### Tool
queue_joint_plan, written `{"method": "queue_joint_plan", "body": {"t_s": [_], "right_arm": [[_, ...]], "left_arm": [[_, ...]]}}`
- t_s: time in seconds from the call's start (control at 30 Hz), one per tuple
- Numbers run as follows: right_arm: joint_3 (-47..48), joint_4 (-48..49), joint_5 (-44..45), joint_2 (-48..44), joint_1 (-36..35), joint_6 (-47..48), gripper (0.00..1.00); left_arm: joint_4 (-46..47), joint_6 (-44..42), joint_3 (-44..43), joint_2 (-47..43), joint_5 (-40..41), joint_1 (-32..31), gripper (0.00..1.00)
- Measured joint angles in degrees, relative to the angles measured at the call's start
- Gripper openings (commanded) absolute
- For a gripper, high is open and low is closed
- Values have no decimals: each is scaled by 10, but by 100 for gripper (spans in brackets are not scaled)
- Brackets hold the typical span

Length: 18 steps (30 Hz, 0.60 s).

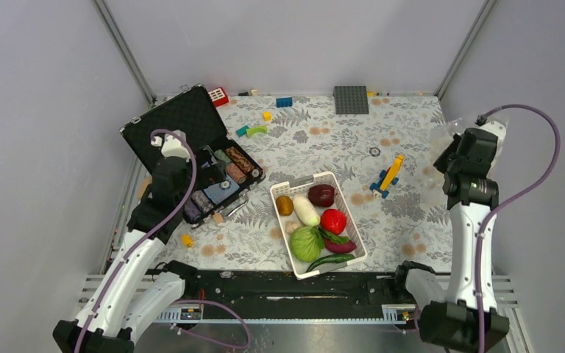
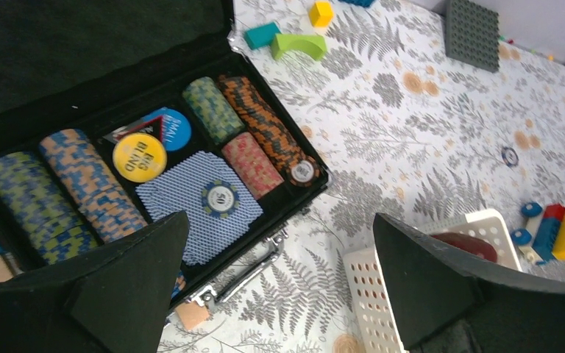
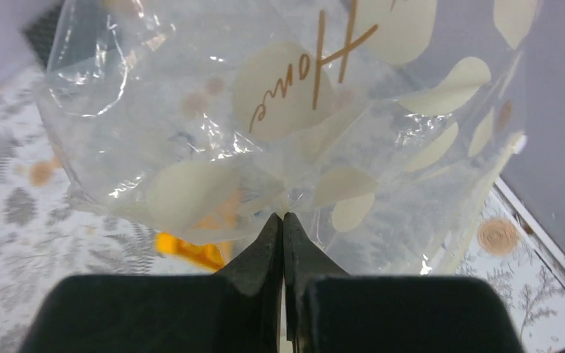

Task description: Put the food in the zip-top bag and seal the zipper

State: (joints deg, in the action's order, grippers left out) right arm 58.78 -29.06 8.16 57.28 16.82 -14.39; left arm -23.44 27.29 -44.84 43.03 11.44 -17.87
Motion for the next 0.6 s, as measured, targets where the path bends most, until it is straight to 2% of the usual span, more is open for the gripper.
{"method": "queue_joint_plan", "body": {"t_s": [0.1, 0.27, 0.4, 0.6], "right_arm": [[42, -22, 15, -35, -54, 2, 0], [110, -55, 31, -42, -247, 26, 0], [150, -76, 32, -1, -398, 64, 0], [195, -98, 34, 109, -573, 110, 0]], "left_arm": [[5, 2, 0, 11, -34, 0, 99], [17, 7, 0, 25, -114, 0, 99], [40, 17, 0, 33, -187, 0, 99], [82, 49, 2, 41, -281, 0, 99]]}}
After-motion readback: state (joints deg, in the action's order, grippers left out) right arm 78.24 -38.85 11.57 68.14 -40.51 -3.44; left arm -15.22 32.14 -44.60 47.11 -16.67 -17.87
